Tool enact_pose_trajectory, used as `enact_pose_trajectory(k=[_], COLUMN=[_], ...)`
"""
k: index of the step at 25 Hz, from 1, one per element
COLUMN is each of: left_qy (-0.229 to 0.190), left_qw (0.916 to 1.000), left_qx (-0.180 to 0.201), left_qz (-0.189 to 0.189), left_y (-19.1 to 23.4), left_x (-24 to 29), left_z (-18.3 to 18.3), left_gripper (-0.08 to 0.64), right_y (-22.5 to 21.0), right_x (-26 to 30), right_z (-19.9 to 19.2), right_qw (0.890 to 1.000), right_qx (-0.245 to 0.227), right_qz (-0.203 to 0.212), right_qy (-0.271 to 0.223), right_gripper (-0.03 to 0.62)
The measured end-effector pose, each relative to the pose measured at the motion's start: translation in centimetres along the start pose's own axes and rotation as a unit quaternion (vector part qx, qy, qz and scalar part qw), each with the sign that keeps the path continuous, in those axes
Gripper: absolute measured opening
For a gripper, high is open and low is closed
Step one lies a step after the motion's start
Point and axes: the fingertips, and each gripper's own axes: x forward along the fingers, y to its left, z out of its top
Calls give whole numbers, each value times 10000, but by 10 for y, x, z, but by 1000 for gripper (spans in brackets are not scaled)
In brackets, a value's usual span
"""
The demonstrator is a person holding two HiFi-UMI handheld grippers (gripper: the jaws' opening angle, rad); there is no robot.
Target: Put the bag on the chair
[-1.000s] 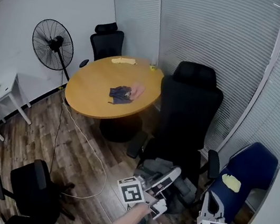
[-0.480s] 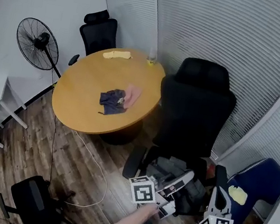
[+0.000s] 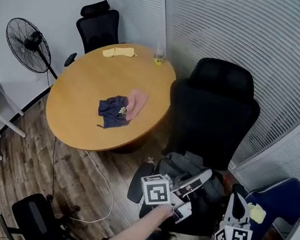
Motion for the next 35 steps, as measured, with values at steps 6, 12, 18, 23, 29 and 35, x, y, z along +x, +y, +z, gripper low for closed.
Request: enact_pose_trajectory(k=[6,12,18,23,29,35], left_qy=[-112,-187,-193,-219,-311,-414], left_qw=[9999,9992,9977,9967,9954,9940], left_qx=[-19,-153,-305,-413,-481,-617], left_qz=[117,317,565,670,766,804], left_y=[20,41,60,76,94,114], left_x=[10,11,14,16,28,46], left_z=[20,25,22,21,20,24], left_gripper=[31,31,31,31,31,31], right_y=[-7,-7,-14,-17,-31,-50], right_x=[22,48,79,93,103,123], right_z=[-1,-8,-2,-9,-17,-20], right_qw=[10000,9995,9988,9981,9973,9970], right_qx=[61,119,127,154,189,197], right_qz=[57,242,431,546,624,651], right_qy=[38,172,174,228,344,379], right_gripper=[12,12,12,12,12,12])
